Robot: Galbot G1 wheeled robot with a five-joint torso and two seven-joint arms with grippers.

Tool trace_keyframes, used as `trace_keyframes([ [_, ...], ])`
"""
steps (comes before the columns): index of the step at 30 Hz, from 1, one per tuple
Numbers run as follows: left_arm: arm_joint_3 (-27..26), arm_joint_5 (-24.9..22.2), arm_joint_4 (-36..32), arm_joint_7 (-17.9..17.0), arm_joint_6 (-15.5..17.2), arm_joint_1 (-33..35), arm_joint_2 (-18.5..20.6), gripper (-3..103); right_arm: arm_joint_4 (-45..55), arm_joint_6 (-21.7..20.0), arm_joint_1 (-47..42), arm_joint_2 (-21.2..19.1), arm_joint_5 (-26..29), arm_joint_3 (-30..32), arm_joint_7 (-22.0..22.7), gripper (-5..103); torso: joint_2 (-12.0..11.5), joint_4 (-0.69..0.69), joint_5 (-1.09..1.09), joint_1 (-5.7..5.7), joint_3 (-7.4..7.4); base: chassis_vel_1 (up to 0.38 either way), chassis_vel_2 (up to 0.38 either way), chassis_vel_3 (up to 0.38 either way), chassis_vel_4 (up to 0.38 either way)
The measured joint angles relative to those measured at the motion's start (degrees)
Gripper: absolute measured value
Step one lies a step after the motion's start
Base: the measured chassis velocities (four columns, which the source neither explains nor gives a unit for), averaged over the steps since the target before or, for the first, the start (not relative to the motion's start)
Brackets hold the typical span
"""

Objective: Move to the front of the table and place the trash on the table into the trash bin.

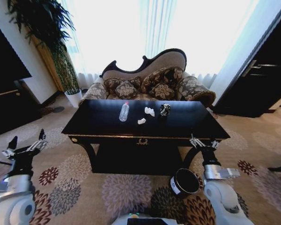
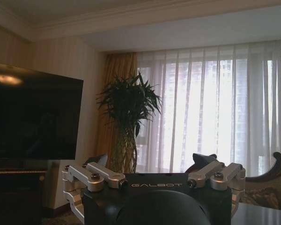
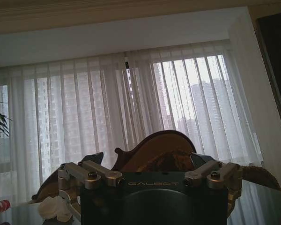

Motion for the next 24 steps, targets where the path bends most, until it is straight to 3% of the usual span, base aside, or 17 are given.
trace_keyframes([
  [17, -0.52, 0.18, 0.14, 0.03, -1.2, 0.71, -0.15, 100, 0.33, 0.66, 0.3, 0.11, -0.09, -1.05, -0.12, 100, -0.05, 0.01, 0.0, 0.13, 0.04, -0.184, 0.196, 0.185, -0.19],
  [22, 1.1, -0.6, -0.34, -2.37, -1.28, 1.43, 3.18, 100, 0.66, 1.48, 0.29, -0.29, -0.08, -1.2, -0.27, 100, -0.03, 0.01, 0.0, -0.02, 0.0, 0.0, 0.0, 0.0, 0.0],
  [24, 1.84, -3.43, -1.29, -5.08, -0.34, 1.04, 6.61, 100, 1.91, 1.77, -0.03, -0.62, -0.03, -0.91, -0.3, 100, 0.04, 0.01, 0.01, -0.08, -0.03, 0.023, -0.022, -0.028, 0.027],
])
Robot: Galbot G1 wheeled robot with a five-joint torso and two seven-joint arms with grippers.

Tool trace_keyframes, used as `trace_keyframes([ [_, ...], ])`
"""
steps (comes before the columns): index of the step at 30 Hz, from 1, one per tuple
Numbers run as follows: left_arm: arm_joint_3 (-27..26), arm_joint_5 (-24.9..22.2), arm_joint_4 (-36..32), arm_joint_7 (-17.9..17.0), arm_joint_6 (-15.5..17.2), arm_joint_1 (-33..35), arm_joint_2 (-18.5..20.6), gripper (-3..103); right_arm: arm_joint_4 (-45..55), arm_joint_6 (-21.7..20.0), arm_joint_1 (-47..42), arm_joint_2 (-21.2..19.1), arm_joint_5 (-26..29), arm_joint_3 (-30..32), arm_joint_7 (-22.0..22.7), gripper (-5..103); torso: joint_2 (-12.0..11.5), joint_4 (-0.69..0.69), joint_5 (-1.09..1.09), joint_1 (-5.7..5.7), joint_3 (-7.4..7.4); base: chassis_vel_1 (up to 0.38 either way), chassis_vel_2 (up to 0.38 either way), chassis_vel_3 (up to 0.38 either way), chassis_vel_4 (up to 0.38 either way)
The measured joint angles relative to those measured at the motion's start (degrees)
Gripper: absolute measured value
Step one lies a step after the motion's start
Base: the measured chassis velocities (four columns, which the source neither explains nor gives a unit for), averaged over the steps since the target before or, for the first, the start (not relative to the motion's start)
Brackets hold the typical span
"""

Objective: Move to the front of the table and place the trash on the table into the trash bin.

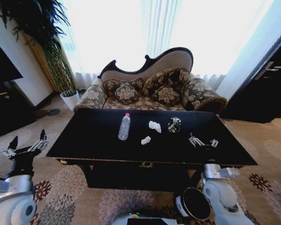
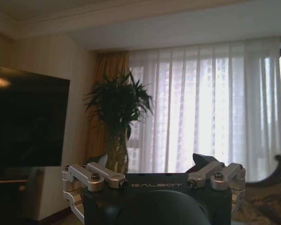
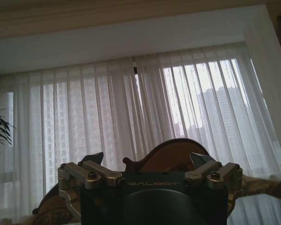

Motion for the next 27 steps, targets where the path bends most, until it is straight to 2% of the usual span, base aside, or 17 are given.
trace_keyframes([
  [4, 2.47, -3.6, -0.69, -2.64, 2.19, -1.58, 3.85, 100, 1.53, 0.62, -0.45, -0.39, 0.14, 0.09, -0.04, 100, 0.0, -0.01, 0.0, 0.02, 0.01, 0.035, -0.045, -0.036, 0.042],
  [5, 5.22, -4.32, -0.35, -3.6, 2.75, -2.99, 6.35, 100, 2.37, 1.21, -0.58, -0.59, 0.07, -0.04, -0.2, 100, -0.02, -0.01, 0.0, 0.06, 0.03, 0.0, 0.0, 0.0, 0.0],
  [7, 6.29, -4.41, -0.02, -3.77, 2.86, -3.5, 7.13, 100, 2.61, 1.35, -0.58, -0.65, 0.03, -0.16, -0.28, 100, -0.03, -0.02, 0.0, 0.09, 0.04, 0.0, 0.0, 0.0, 0.0],
  [11, 12.59, -5.98, 3.57, -4.45, 4.02, -7.97, 11.66, 100, 3.76, 1.97, -0.33, -0.81, -0.55, -1.74, -0.64, 100, -0.08, 0.0, -0.02, 0.17, 0.06, 0.0, 0.0, 0.0, 0.0],
  [13, 13.32, -6.37, 4.25, -4.49, 4.3, -8.81, 12.31, 100, 3.81, 2.05, -0.27, -0.75, -0.77, -2.2, -0.69, 100, -0.07, -0.01, -0.02, 0.16, 0.06, 0.0, 0.0, 0.0, 0.0],
  [16, 17.22, -8.49, 7.96, -4.27, 4.83, -12.61, 16.47, 100, 3.93, 2.66, -0.24, -0.1, -1.91, -4.09, -0.97, 100, -0.06, 0.0, -0.02, 0.1, 0.04, 0.0, 0.0, 0.0, 0.0],
  [17, 17.22, -8.49, 7.96, -4.27, 4.83, -12.61, 16.47, 100, 3.93, 2.66, -0.24, -0.1, -1.91, -4.09, -0.97, 100, -0.06, 0.0, -0.02, 0.1, 0.04, 0.0, 0.0, 0.0, 0.0],
  [21, 22.03, -10.25, 11.67, -1.17, 4.77, -17.09, 23.06, 100, 5.25, 3.48, -0.84, 1.21, -3.34, -5.88, -1.61, 100, -0.06, -0.01, -0.01, 0.11, 0.04, 0.0, 0.0, 0.0, 0.0],
  [22, 22.03, -10.25, 11.67, -1.17, 4.77, -17.09, 23.06, 100, 5.25, 3.48, -0.84, 1.21, -3.34, -5.88, -1.61, 100, -0.06, -0.01, -0.01, 0.11, 0.04, 0.0, 0.0, 0.0, 0.0],
  [24, 26.02, -11.59, 13.75, -0.61, 4.89, -21.67, 26.22, 100, 6.28, 3.77, -1.22, 2.63, -4.56, -7.07, -2.22, 100, -0.06, -0.01, 0.0, 0.12, 0.05, 0.0, 0.0, 0.0, 0.0],
  [25, 26.02, -11.59, 13.75, -0.61, 4.89, -21.67, 26.22, 100, 6.28, 3.77, -1.22, 2.63, -4.56, -7.07, -2.22, 100, -0.06, -0.01, 0.0, 0.12, 0.05, 0.0, 0.0, 0.0, 0.0],
  [27, 31.37, -13.0, 15.4, -1.25, 5.32, -26.35, 29.47, 100, 6.95, 3.79, -1.35, 3.8, -5.66, -7.91, -2.49, 100, -0.06, -0.03, -0.01, 0.12, 0.05, 0.0, 0.0, 0.0, 0.0],
])
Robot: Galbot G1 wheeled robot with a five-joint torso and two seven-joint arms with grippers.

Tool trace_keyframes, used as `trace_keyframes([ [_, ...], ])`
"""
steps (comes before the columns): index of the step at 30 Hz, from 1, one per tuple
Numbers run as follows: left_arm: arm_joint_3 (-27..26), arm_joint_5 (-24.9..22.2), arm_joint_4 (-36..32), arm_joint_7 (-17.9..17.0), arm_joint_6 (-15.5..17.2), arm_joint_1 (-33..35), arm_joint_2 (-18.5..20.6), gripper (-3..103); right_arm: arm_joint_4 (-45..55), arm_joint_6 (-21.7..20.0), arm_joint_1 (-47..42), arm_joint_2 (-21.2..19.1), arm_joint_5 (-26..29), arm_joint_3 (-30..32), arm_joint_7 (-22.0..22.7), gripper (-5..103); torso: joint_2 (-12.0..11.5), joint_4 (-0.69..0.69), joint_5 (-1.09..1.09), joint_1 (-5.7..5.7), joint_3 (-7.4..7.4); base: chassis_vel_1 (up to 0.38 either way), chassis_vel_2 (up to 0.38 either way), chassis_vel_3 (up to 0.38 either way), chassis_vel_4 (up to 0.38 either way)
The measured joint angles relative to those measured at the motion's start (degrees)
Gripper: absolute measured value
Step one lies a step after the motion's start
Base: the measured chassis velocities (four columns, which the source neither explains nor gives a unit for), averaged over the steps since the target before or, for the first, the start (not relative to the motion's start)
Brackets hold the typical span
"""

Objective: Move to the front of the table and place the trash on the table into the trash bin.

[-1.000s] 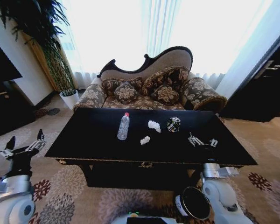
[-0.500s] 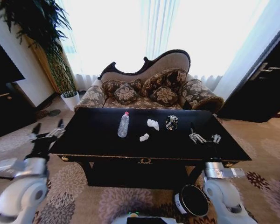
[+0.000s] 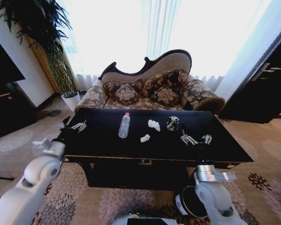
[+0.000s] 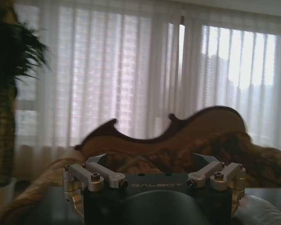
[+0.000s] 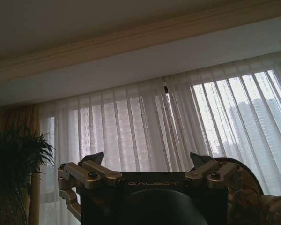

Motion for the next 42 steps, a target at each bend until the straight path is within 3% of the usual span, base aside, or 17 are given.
trace_keyframes([
  [5, 9.19, -0.85, 2.77, 1.23, -0.18, -6.86, 4.9, 100, 0.72, -0.03, -0.47, 0.69, -1.63, -0.78, -0.11, 100, 0.0, 0.02, 0.01, 0.0, 0.0, 0.0, 0.0, 0.0, 0.0],
  [8, 13.41, -1.2, 4.19, 2.77, -0.92, -10.19, 5.61, 100, 0.51, -0.03, -0.39, 0.61, -1.86, -0.94, -0.23, 100, 0.0, 0.03, 0.0, 0.0, 0.0, 0.0, 0.0, 0.0, 0.0],
  [10, 19.32, -1.32, 5.36, 3.55, -1.23, -15.03, 5.61, 100, -0.42, 0.06, -0.02, 0.47, -2.04, -1.17, -0.47, 100, 0.0, 0.02, -0.01, 0.0, 0.0, 0.0, 0.0, 0.0, 0.0],
  [13, 21.76, -1.34, 5.26, 2.49, -0.45, -17.07, 5.24, 100, -0.71, 0.07, 0.15, 0.51, -2.37, -1.49, -0.66, 100, 0.0, 0.0, 0.01, 0.0, 0.0, 0.0, 0.0, 0.0, 0.0],
  [16, 26.48, -0.99, 3.59, -4.18, 2.96, -20.92, 4.02, 100, -0.83, -0.33, 0.68, 1.27, -4.07, -2.64, -1.16, 100, 0.0, 0.02, 0.02, 0.0, 0.0, 0.0, 0.0, 0.0, 0.0],
  [21, 31.8, 0.98, 3.75, -8.19, 4.59, -24.41, 2.97, 100, -1.23, -0.68, 1.17, 1.53, -4.6, -3.08, -1.52, 100, 0.0, 0.03, 0.01, -0.01, -0.01, 0.0, 0.0, 0.0, 0.0],
  [24, 33.79, 1.64, 4.21, -8.56, 4.61, -25.68, 2.37, 100, -1.69, -0.59, 1.28, 1.53, -4.66, -3.1, -1.61, 100, 0.01, 0.03, 0.0, 0.0, 0.0, 0.0, 0.0, 0.0, 0.0],
  [34, 43.5, 5.62, 8.43, -10.15, 4.61, -32.12, -6.24, 100, -2.96, -0.02, 1.33, 1.74, -5.75, -3.12, -2.11, 100, 0.01, 0.01, 0.02, 0.0, 0.0, 0.0, 0.0, 0.0, 0.0],
  [42, 43.62, 8.1, 6.03, -10.45, 4.8, -28.12, -9.35, 100, -3.09, 0.21, 1.1, 1.44, -5.4, -2.11, -2.12, 100, 0.01, 0.02, 0.01, -0.01, -0.01, 0.0, 0.0, 0.0, 0.0],
])
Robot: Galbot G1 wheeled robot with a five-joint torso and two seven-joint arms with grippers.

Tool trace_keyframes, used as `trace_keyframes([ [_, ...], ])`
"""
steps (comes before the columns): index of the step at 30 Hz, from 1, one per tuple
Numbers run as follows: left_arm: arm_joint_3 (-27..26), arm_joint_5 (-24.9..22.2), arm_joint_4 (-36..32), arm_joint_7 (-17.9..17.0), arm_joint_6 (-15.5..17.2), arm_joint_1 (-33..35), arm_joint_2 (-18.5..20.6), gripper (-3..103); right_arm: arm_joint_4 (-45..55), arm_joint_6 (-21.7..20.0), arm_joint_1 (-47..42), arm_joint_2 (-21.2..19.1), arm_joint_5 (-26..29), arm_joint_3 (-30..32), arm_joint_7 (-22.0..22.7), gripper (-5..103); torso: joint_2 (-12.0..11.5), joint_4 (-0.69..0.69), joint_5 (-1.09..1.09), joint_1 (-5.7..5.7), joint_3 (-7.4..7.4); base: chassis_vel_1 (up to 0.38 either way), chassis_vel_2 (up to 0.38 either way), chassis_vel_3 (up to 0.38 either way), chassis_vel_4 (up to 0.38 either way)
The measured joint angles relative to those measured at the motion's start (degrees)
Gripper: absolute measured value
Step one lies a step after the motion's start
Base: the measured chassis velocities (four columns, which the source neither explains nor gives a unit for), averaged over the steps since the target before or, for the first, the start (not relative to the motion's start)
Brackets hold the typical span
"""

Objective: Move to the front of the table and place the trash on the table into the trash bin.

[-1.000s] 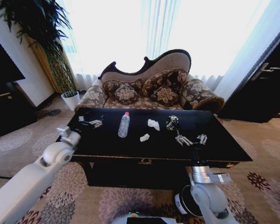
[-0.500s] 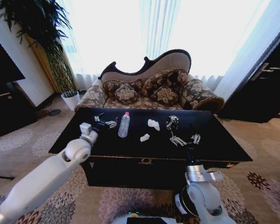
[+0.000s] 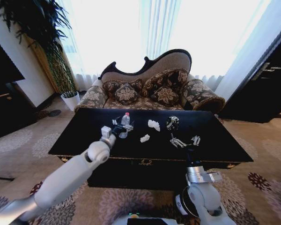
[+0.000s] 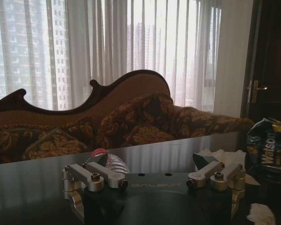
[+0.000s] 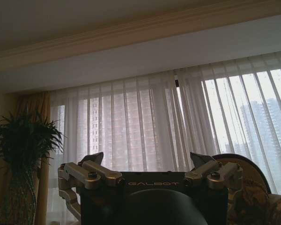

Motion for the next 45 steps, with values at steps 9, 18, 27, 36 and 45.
trace_keyframes([
  [9, -4.39, 2.75, -3.8, 0.65, 0.54, 6.83, 0.64, 100, 0.08, -0.03, -0.03, 0.1, -0.3, -0.4, -0.13, 100, 0.0, 0.01, 0.0, 0.0, 0.0, 0.0, 0.0, 0.0, 0.0],
  [18, -7.26, 6.59, -3.24, 0.55, 1.59, 11.41, 0.52, 100, -0.02, -0.01, -0.05, 0.18, -0.52, -0.83, -0.55, 100, 0.0, 0.01, -0.01, 0.0, 0.0, 0.0, 0.0, 0.0, 0.0],
  [27, -7.86, 7.17, -1.67, 0.53, 1.62, 12.65, -0.56, 94, -0.37, 0.98, -0.39, -0.01, -0.18, -0.3, -0.69, 100, 0.0, 0.0, 0.0, 0.0, 0.0, 0.0, 0.0, 0.0, 0.0],
  [36, -10.22, 7.68, -2.7, 1.16, 0.77, 15.62, -0.28, 67, -0.5, 1.32, -0.51, 0.13, -0.29, -0.59, -0.77, 100, 0.0, 0.0, 0.0, 0.0, 0.0, 0.0, 0.0, 0.0, 0.0],
  [45, -13.71, 9.35, -4.71, 2.5, -0.29, 19.74, 0.92, 44, -0.68, 1.33, -0.2, -0.47, 0.19, -0.6, -0.78, 100, 0.0, 0.0, -0.01, 0.0, 0.0, 0.0, 0.0, 0.0, 0.0],
])
